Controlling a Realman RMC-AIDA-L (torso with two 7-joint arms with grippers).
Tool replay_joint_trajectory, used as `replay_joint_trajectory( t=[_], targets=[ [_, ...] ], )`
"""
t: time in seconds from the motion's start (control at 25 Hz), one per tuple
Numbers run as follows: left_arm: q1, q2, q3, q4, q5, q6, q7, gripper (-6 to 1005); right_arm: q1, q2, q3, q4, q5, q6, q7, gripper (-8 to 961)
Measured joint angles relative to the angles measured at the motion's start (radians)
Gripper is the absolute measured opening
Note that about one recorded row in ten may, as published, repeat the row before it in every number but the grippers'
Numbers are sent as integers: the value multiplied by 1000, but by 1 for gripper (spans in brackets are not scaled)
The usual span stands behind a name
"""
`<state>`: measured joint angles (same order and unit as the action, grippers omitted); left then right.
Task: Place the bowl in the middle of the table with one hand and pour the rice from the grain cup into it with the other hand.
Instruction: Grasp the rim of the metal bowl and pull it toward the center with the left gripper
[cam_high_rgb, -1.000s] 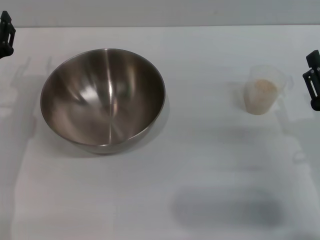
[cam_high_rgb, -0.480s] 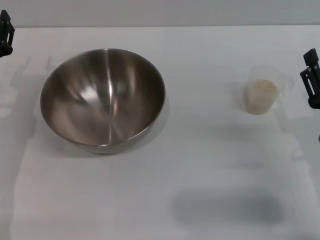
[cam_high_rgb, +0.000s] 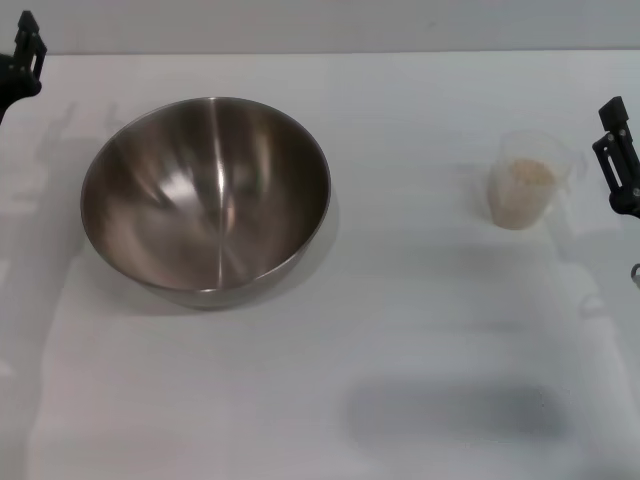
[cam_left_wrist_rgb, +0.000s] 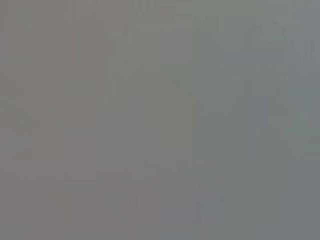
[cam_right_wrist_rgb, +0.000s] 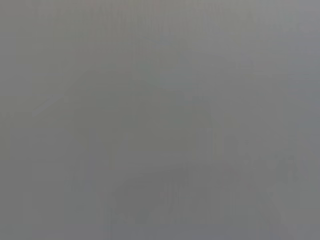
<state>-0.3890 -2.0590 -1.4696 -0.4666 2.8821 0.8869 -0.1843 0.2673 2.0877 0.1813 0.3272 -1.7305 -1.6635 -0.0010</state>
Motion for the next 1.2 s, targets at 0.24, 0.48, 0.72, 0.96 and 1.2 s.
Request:
replay_joint_trajectory(
  t=[0.24, 0.48, 0.72, 0.96, 1.2],
  targets=[
    [62, 9, 29, -159, 7, -86, -4, 531, 5, 0, 1, -5, 2, 12, 0, 690],
    [144, 55, 33, -427, 7, -337, -8, 531, 18, -2, 4, -10, 4, 15, -1, 690],
    [200, 107, 10, -820, 6, -938, 5, 530, 38, -3, 7, -33, 5, 17, 3, 689],
    [208, 57, -58, -1053, 0, -1356, 144, 530, 62, -3, 7, -48, 5, 39, 4, 690],
    [204, -4, -101, -1229, -81, -1659, 260, 530, 77, -5, 2, -71, -2, 41, 1, 690]
  ],
)
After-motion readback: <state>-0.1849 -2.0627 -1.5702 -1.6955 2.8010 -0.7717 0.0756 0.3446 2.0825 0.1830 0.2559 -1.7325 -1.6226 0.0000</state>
